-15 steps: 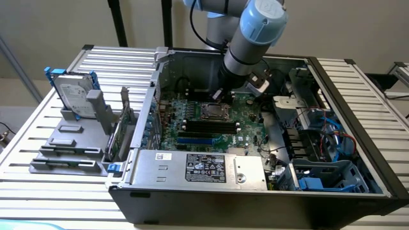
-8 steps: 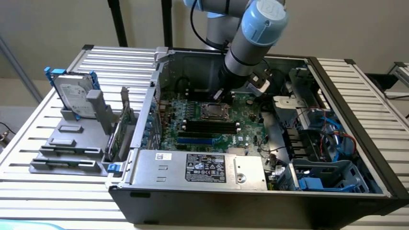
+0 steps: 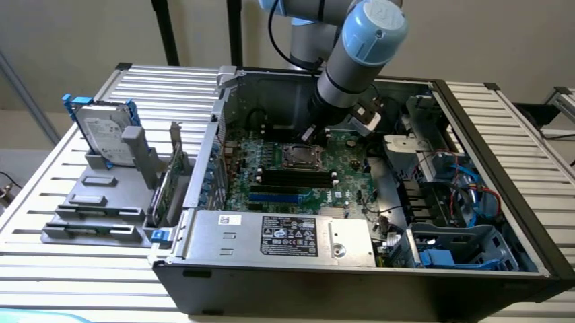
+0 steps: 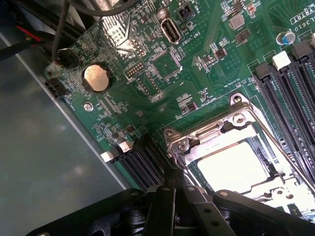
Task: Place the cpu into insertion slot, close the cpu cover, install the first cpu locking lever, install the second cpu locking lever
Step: 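Install the first cpu locking lever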
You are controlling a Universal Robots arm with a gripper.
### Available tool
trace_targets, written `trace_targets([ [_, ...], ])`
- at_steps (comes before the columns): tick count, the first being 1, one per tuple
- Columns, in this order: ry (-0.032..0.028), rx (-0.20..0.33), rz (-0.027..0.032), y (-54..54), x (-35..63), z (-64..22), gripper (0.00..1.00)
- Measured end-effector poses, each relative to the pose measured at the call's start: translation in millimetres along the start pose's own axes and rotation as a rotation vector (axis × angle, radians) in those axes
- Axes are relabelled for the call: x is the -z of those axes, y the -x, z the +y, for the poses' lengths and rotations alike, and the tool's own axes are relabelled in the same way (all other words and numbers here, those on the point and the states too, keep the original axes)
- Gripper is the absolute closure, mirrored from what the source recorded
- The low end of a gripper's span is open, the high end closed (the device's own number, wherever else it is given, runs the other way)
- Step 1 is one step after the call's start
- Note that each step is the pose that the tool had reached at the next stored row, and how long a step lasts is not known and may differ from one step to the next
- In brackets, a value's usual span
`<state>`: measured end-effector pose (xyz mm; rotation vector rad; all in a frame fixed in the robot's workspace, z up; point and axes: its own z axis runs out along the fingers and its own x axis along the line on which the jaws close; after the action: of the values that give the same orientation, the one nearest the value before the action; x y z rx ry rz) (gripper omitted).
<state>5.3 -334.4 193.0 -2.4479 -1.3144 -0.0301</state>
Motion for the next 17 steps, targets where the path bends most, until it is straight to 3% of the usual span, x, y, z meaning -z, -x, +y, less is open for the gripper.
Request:
trace_targets([
  [6,-0.0051,0.017,-0.002,1.0,-1.1,1.1,0.89],
  [10,-0.0106,0.027,0.0011,0.2,-1.3,2.2,0.89],
  [12,-0.0119,0.028,0.0035,-0.3,0.2,1.7,0.89],
  [17,-0.0123,0.028,0.0022,-0.2,7.9,0.0,0.89],
])
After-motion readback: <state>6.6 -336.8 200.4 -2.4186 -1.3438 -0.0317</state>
